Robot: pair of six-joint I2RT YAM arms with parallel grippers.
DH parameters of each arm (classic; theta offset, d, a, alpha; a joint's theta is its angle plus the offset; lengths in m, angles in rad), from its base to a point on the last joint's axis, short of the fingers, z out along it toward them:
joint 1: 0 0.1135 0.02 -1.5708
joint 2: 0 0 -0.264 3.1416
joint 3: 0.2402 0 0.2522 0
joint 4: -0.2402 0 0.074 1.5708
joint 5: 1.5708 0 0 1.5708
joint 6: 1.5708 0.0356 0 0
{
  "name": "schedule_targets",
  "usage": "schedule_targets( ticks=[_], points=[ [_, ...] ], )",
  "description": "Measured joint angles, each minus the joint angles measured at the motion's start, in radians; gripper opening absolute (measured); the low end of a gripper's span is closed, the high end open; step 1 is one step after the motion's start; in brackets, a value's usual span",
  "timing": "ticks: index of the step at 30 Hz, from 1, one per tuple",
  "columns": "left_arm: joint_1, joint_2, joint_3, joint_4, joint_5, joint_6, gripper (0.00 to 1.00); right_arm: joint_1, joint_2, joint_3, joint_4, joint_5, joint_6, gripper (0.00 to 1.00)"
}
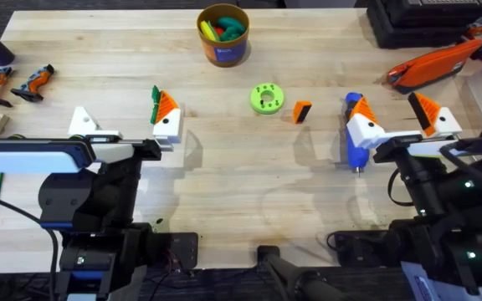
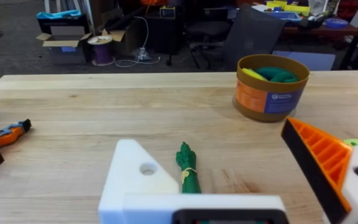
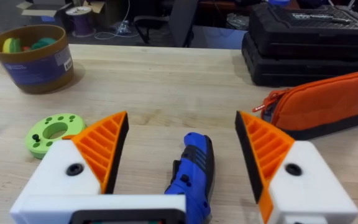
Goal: Pick up the gripper from the table and insert it into the empty holder that is missing its gripper. Then pick up a screw, insert it into the mounting hole, and use the screwdriver to tighten it. Finally, clean up the table by picking up the vegetable and placing it into the bucket.
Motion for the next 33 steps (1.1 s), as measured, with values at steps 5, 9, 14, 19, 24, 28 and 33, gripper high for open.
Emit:
schedule_targets(
  ticks=[5, 9, 14, 19, 24, 28, 33],
  points=[
    [0.000, 0.000, 0.000, 0.000, 0.000, 0.000, 0.985, 0.000, 0.000, 0.000, -0.001, -0.002, 0.000, 0.984],
    [0.000, 0.000, 0.000, 0.028, -0.002, 0.000, 0.985, 0.000, 0.000, 0.000, 0.034, -0.006, 0.000, 0.985],
    [0.000, 0.000, 0.017, 0.012, -0.019, 0.000, 0.985, 0.000, 0.002, 0.015, 0.135, -0.011, 0.000, 0.985],
    [0.000, 0.001, 0.146, -0.074, -0.046, 0.000, 0.985, 0.000, 0.005, 0.140, 0.083, -0.014, -0.008, 0.986],
    [0.000, 0.077, 0.352, -0.229, -0.077, 0.000, 0.985, 0.000, 0.095, 0.373, -0.100, -0.018, -0.023, 0.987],
    [0.000, 0.217, 0.522, -0.418, -0.090, 0.000, 0.985, 0.000, 0.252, 0.560, -0.288, -0.018, -0.037, 0.987],
    [0.000, 0.449, 0.720, -0.643, -0.100, 0.000, 0.985, 0.000, 0.513, 0.784, -0.498, -0.021, -0.044, 0.986]
  ],
)
